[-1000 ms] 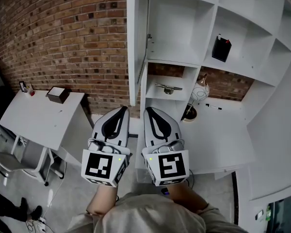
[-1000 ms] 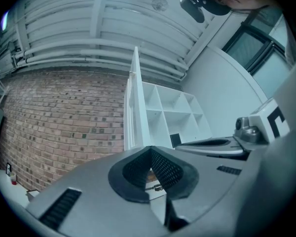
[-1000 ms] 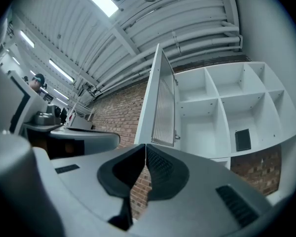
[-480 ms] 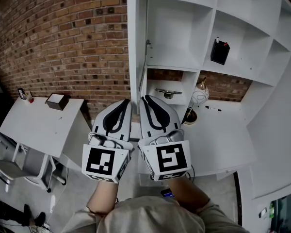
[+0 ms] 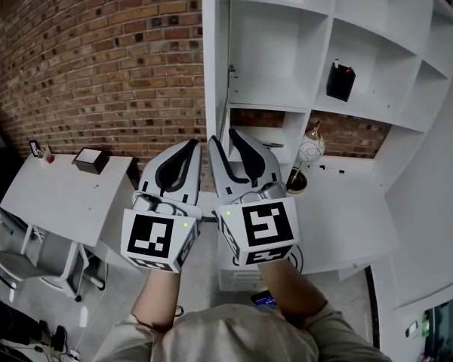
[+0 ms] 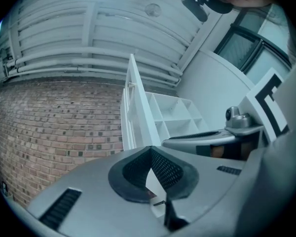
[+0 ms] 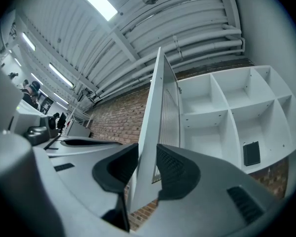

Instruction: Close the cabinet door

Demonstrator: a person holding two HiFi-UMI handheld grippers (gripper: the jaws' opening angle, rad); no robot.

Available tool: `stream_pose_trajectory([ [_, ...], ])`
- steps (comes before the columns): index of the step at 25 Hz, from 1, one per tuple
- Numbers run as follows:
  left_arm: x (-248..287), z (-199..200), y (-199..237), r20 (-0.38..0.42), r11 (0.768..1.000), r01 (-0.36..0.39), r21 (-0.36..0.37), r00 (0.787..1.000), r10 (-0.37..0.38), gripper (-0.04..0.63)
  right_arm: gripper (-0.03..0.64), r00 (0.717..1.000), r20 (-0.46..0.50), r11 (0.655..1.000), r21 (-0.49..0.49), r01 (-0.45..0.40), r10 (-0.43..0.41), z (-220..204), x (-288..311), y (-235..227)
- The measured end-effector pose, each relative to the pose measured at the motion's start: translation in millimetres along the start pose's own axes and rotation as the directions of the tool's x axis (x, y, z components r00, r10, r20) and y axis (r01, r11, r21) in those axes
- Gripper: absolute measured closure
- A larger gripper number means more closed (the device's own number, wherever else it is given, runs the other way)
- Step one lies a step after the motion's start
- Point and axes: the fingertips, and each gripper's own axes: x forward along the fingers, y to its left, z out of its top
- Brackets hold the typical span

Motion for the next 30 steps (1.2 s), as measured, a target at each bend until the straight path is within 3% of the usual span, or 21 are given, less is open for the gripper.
stream_pose_trajectory([
  [10,-5,9,10,0.010,0.999,0.012,0.033,1.000,-0.012,0.589,0.483,0.997,-0.053,0.999,0.004,0.053,-0.053,3,17,7],
  [23,-11,-2,23,0.004,0.997,0.071,0.008,0.997,-0.071,0.589,0.483,0.976,-0.137,0.985,0.005,0.170,-0.167,-21,38,5],
  [30,-6,-12,19,0.005,0.993,0.114,-0.010,0.993,-0.114,0.589,0.485,0.968,-0.137,0.978,-0.044,0.206,-0.210,-21,39,3],
])
